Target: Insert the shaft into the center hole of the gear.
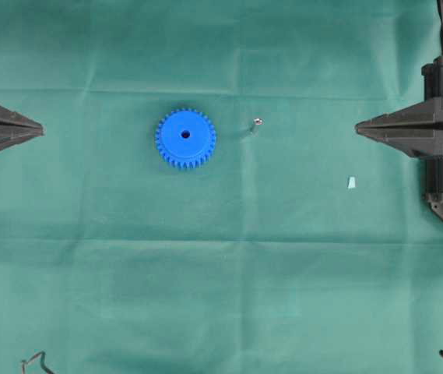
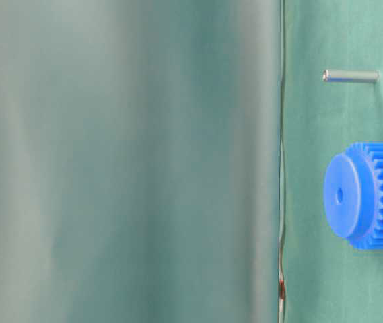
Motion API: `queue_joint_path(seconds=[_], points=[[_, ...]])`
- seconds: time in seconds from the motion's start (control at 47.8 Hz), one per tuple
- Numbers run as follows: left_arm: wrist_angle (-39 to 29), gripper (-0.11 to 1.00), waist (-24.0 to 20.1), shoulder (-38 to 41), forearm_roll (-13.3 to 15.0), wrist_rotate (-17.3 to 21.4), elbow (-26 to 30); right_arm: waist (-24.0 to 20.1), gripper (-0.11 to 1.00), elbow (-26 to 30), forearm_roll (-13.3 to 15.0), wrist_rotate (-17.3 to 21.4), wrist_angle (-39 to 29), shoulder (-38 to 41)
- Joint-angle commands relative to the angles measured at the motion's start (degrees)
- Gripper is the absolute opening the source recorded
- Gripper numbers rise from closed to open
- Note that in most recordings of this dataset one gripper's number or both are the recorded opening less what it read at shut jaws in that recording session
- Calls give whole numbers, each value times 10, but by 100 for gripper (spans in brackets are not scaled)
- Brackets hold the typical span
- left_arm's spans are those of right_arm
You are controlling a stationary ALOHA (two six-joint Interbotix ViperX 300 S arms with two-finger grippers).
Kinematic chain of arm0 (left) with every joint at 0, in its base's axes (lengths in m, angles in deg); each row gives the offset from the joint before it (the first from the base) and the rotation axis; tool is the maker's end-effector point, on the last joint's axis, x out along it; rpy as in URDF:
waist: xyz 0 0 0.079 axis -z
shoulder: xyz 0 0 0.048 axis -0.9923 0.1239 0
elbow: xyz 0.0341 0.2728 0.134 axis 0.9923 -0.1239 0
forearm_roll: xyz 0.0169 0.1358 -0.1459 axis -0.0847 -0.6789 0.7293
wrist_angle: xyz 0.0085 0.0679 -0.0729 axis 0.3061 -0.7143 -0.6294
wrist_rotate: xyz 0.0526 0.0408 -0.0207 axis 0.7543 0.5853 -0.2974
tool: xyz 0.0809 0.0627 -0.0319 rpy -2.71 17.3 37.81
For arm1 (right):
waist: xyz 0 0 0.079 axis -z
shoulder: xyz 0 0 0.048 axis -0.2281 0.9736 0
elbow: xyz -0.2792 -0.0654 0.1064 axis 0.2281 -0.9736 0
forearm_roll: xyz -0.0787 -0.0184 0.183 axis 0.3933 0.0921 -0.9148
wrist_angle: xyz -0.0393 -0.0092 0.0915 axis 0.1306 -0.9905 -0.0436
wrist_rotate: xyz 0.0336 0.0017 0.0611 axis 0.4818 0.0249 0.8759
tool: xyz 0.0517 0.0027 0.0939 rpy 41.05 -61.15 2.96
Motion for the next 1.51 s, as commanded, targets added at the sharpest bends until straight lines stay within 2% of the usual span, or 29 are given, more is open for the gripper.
queue_joint_path(seconds=[0.0, 0.481, 0.565, 0.69, 0.857, 0.899, 1.087, 1.485], points=[[-9, 0, 3, 1, -8, -2, 23, 2, 2, 7, 2, -4, 2, 4], [-16, 0, 4, -2, -9, -2, 25, 21, 3, 26, -1, 2, -9, 40], [-16, 0, 5, -2, -9, -2, 25, 28, 5, 26, -4, 3, -5, 51], [-17, 0, 6, -2, -9, -2, 25, 41, 28, 25, -18, 4, 10, 81], [-16, 0, 7, -2, -9, -1, 25, 74, 78, 22, -33, 4, 50, 153], [-16, 0, 6, -2, -9, -1, 25, 80, 86, 24, -34, 4, 59, 175], [-17, 0, 7, 1, -9, -1, 25, 93, 80, 36, -45, 4, 106, 286], [-19, 0, 7, 2, -9, -1, 25, 96, 80, 48, -117, 4, 179, 460]])
